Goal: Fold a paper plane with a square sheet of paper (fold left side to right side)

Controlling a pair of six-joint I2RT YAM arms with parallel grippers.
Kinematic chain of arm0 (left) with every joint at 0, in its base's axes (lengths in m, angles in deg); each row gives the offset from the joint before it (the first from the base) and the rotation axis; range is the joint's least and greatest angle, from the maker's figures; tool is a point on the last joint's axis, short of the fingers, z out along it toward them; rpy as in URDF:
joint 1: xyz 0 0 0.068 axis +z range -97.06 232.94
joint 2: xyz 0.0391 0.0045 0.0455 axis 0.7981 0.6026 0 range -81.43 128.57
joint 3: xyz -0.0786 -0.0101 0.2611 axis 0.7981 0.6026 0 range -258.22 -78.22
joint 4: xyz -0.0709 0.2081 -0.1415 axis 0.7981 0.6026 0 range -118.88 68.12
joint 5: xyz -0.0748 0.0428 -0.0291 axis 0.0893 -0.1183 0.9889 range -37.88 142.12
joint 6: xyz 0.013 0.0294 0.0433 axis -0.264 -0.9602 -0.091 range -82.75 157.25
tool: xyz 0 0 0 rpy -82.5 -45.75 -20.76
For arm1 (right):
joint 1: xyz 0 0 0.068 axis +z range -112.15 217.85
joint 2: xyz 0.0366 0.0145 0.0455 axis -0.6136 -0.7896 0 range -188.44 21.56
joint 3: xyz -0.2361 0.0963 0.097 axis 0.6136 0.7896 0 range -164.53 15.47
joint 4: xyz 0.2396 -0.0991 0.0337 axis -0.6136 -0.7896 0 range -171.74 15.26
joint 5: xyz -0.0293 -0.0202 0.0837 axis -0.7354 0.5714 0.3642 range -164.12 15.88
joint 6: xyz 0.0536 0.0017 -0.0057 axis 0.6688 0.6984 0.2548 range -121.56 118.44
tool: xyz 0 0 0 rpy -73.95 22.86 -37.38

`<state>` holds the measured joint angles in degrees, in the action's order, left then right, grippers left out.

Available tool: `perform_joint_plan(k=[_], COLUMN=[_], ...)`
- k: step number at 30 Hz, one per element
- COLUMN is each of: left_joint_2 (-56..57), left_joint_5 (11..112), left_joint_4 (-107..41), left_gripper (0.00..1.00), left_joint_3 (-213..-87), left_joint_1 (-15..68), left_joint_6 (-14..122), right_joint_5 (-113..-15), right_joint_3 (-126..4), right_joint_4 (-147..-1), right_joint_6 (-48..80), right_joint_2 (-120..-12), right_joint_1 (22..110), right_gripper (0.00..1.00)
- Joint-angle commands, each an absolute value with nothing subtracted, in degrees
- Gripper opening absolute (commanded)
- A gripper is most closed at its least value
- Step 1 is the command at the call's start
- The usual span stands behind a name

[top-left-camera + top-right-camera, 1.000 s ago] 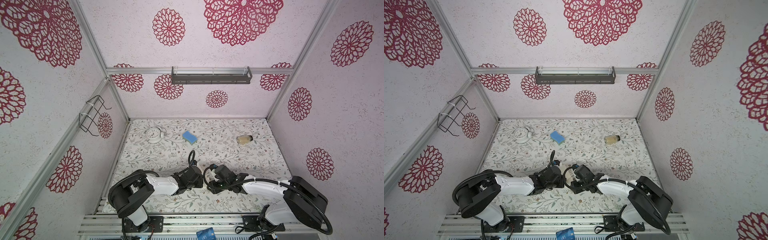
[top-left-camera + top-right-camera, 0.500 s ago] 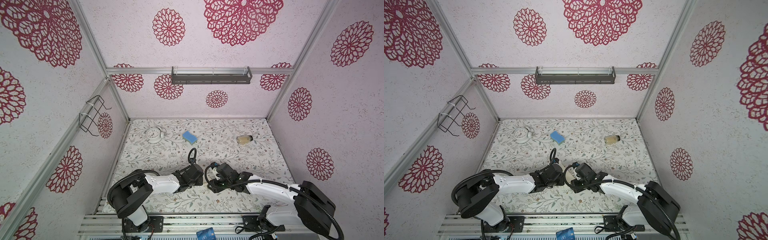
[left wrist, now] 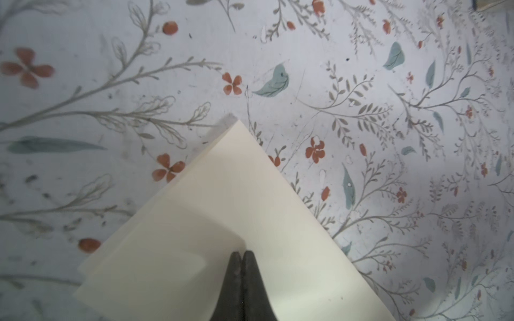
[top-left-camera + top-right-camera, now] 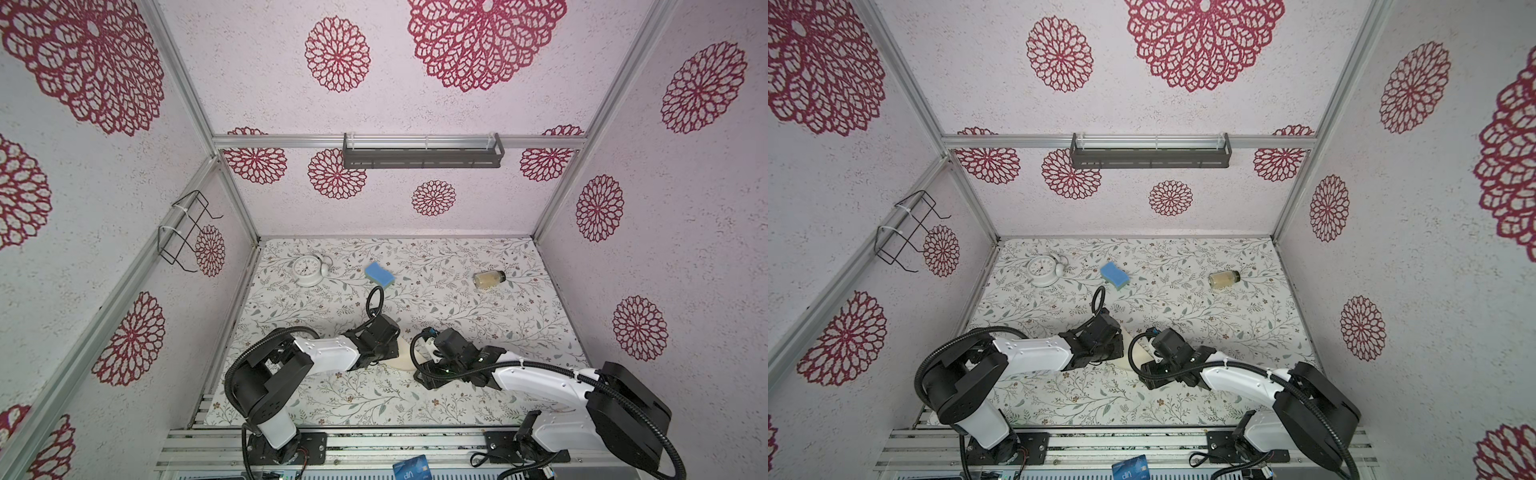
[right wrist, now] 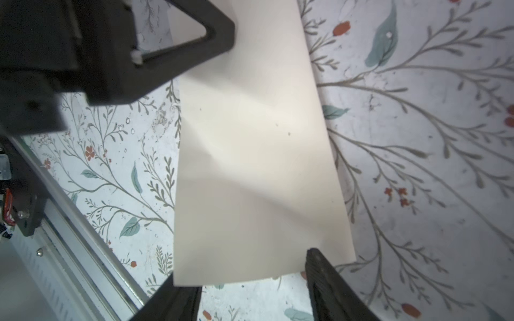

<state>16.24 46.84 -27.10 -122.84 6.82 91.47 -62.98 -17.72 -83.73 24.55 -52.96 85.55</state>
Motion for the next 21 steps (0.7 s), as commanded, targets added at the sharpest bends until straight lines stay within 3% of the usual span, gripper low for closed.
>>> perform_joint_plan(k=[1,13,21], left_joint_2=[19.1,24.9,24.6], left_joint_5=[47.7,53.4,58.6], left_joint_4=[-26.2,-28.9,-29.7], left_gripper=[0.00,0.00,0.00], left_joint_3=[-124.6,-134.7,-138.9], left_joint_1=[7.4,8.3,11.0], left_joint_6=[89.2,74.2,72.0], right_joint_5=[-61.5,-57.7,-67.0], right_joint_3=[-17.3,-18.2,-23.2], right_joint_4=[-82.8,-77.9,-91.9], right_joint_6=[26.3,30.2,20.9], right_joint_2=[-50.2,-51.5,-49.7], right_joint_1=[85.3,86.3,89.2], right_gripper=[0.61,0.55,0.59])
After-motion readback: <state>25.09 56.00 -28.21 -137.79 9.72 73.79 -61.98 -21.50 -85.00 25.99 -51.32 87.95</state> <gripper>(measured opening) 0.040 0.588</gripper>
